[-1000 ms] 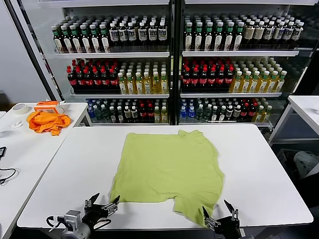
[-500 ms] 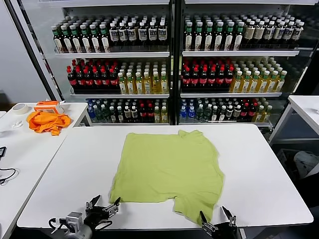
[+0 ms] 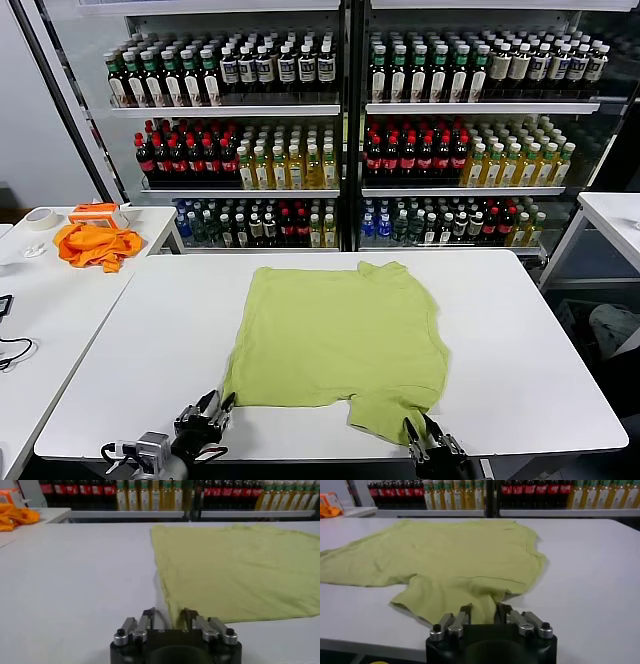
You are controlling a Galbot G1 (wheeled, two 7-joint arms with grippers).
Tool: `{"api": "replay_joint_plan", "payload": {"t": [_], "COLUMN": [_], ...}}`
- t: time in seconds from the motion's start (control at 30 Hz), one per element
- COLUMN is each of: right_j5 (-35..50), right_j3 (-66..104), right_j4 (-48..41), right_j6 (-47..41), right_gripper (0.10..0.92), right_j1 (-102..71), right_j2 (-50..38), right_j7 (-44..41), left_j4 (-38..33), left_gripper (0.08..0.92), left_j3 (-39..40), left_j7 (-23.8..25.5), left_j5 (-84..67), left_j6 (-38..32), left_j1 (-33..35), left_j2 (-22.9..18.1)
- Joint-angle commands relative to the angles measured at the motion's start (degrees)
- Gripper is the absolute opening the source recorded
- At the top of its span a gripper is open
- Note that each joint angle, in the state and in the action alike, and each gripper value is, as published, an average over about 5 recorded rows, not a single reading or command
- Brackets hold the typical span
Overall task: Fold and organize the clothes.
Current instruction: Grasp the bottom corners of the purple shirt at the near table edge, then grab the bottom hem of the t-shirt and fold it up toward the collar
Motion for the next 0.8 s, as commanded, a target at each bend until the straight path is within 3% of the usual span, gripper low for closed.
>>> {"api": "replay_joint_plan", "payload": {"t": [0.03,0.13,0.3,0.5,0.8], "right_j5": [2.87,2.38,2.71,6.3,6.74], "right_j3": [-0.47,-0.69,1.03,8.79,14.26], "right_j4": [-0.38,-0.21,2.57,9.59,13.7], "right_j6": [1.09,1.66,2.85,3.55,3.35], "right_gripper": [0.171,0.113,0.105,0.105,0.105], "right_j1": [0.45,0.87,-0.21,-7.42,-16.53], "right_j2": [-0.09,-0.38,-1.94,-5.55,-6.83], "right_j7": [-0.5,-0.55,-1.63,-5.68,-7.6], "left_j4": [1.15,2.26,0.8,-7.79,-13.63], "left_gripper": [0.256,0.17,0.087,0.085,0.085], "left_j3": [0.91,1.64,0.59,-3.54,-8.26], "left_j7": [0.98,1.39,0.84,0.01,0.14], "left_j5": [0.51,-0.9,-5.24,-10.03,-12.62], "left_j6": [-1.47,-2.38,-2.73,0.21,0.73], "left_j1": [-0.28,-1.43,-1.92,2.57,10.02], "left_j2": [-0.37,-0.44,0.39,2.8,6.1]}}
